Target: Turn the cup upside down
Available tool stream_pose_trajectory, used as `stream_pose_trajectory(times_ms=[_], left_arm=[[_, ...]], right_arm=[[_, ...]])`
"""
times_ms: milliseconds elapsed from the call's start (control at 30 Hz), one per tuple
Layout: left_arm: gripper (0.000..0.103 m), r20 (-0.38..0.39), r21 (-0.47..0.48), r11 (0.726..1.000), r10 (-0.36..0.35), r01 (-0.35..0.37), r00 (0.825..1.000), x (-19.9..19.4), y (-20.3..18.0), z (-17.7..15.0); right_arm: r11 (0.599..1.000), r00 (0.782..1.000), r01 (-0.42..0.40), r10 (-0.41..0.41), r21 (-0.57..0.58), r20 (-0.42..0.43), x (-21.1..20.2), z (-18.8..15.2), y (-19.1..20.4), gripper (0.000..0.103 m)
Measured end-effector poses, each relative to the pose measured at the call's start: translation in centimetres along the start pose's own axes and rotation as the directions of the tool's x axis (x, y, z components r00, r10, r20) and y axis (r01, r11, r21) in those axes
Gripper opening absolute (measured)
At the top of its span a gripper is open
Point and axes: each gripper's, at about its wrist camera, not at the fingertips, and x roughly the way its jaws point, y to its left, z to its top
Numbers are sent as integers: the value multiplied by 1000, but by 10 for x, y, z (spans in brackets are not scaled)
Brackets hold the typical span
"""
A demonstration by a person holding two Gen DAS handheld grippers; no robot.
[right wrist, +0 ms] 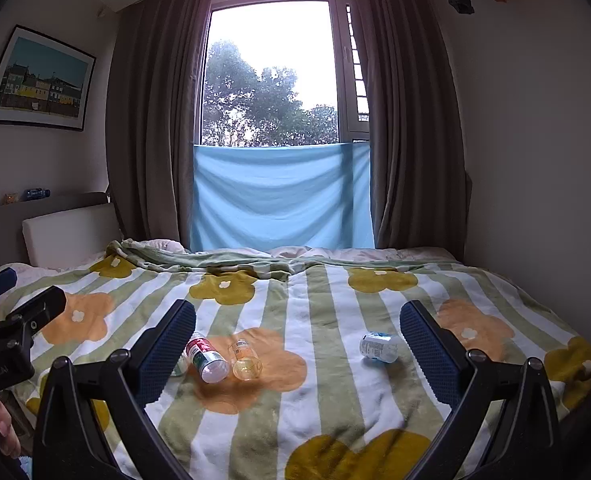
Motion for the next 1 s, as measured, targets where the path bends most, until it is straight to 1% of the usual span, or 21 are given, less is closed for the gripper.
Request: stream_pose_trajectory(times_ms=[200,1000], left_arm=[[103,2,1,1000,-2,2,1000,0,-2,1],[103,-13,-5,1000,-2,2,1000,5,0,-2]], right_arm=[[1000,1000,12,-12,3,9,0,3,-1,102],[1000,1000,14,-14,-1,18,0,2,-4,102]])
